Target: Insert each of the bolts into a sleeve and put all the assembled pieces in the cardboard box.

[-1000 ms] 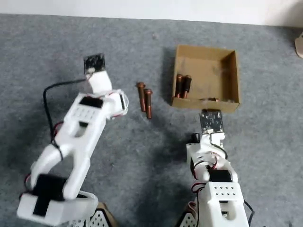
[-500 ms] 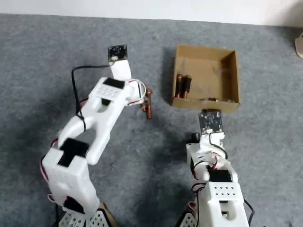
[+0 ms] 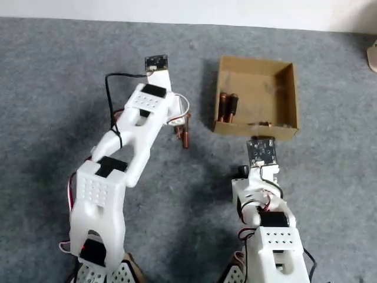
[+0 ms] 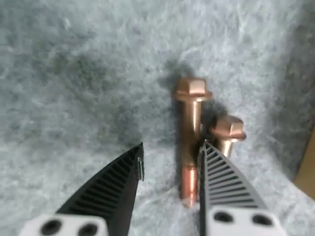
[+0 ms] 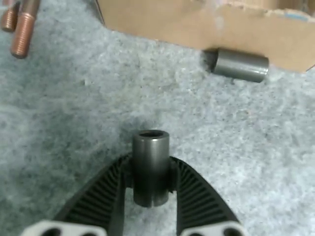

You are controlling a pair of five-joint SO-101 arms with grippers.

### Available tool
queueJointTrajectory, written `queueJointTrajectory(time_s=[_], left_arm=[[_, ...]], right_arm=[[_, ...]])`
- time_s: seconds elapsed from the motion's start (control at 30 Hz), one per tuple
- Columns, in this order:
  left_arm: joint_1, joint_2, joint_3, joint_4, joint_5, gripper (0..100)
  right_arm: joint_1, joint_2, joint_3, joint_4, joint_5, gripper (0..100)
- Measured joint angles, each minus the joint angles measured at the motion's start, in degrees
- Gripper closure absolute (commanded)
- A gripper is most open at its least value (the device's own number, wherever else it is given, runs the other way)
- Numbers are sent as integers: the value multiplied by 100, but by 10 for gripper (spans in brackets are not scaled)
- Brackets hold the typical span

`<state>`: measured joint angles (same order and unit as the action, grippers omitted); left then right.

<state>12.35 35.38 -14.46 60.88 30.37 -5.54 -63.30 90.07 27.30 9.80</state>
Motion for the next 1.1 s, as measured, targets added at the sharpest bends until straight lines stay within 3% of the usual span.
queueJointTrajectory(time_s=[0.37,0.57,0.8,1.1], left_arm=[[167,404,-316,176,-26,833],[-97,721,-686,176,-18,1000],[-105,967,-1116,237,9,996],[-202,563,-1284,1143,-18,996]], right_arm=[[0,0,0,0,0,994],[0,0,0,0,9,994],[0,0,0,0,132,994],[141,-800,79,519,132,994]])
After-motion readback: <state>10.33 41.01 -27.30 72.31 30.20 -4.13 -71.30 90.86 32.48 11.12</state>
